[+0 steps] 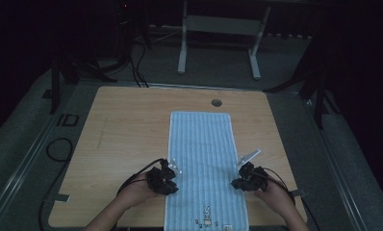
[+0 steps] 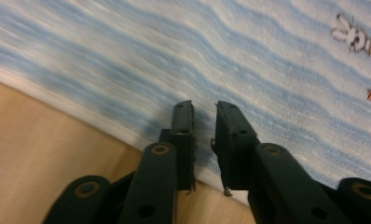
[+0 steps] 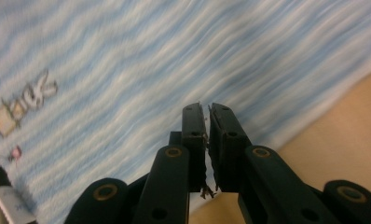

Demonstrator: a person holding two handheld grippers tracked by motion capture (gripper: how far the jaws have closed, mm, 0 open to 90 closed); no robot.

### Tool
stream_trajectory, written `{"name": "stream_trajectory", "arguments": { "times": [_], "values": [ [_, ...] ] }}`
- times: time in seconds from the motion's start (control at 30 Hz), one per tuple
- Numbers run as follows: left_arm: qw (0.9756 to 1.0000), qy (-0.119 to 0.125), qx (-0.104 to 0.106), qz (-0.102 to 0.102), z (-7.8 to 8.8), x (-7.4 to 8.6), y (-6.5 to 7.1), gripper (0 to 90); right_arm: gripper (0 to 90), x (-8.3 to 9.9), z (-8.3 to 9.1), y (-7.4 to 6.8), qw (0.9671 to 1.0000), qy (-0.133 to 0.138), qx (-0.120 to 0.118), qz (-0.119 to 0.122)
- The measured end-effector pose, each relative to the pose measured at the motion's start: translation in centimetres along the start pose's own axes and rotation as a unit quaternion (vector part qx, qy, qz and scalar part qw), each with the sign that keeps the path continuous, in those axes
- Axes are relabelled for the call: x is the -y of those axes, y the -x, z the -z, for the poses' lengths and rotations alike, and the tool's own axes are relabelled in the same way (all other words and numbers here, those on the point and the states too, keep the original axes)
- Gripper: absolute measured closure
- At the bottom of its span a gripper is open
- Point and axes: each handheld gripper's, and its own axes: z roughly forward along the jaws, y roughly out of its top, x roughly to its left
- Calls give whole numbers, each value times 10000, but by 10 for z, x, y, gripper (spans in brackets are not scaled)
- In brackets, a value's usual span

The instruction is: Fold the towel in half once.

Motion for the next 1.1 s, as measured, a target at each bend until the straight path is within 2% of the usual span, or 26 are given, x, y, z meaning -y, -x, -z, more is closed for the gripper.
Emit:
{"name": "stream_trajectory", "arguments": {
  "times": [0.13,0.23,0.3,0.4,0.43,0.47,0.5,0.6,0.67,0.7,0.9,1.0,1.1],
  "values": [
    [9996,15,-286,62,11,-10,-16,695,815,-16,11,26,9995,111,240,-162],
    [9976,46,-608,321,15,-17,-33,571,778,-30,13,52,9982,86,445,-382],
    [9960,-26,-772,447,16,-23,-46,514,733,-38,13,68,9970,97,536,-555],
    [9934,-63,-897,706,16,-30,-67,496,629,-50,11,90,9947,39,638,-800],
    [9934,-63,-897,706,16,-30,-67,494,629,-50,11,90,9947,39,638,-800],
    [9900,-9,-1012,978,16,-36,-83,494,614,-54,9,96,9936,5,686,-895],
    [9889,-22,-1052,1052,16,-38,-89,472,579,-61,5,108,9917,-24,707,-1070],
    [9847,11,-1131,1323,11,-46,-105,472,574,-70,-4,121,9899,-133,763,-1190],
    [9824,24,-1159,1465,5,-50,-114,472,575,-75,-10,127,9877,-215,821,-1316],
    [9814,13,-1181,1514,2,-53,-117,472,575,-77,-14,129,9874,-246,743,-1374],
    [9768,-98,-1268,1722,-18,-59,-132,473,571,-85,-36,135,9849,-488,734,-1492],
    [9764,-69,-1256,1756,-24,-58,-135,475,584,-87,-40,133,9848,-473,748,-1494],
    [9767,36,-1267,1735,-25,-58,-135,490,626,-89,-41,129,9858,-521,843,-1352]
  ]
}}
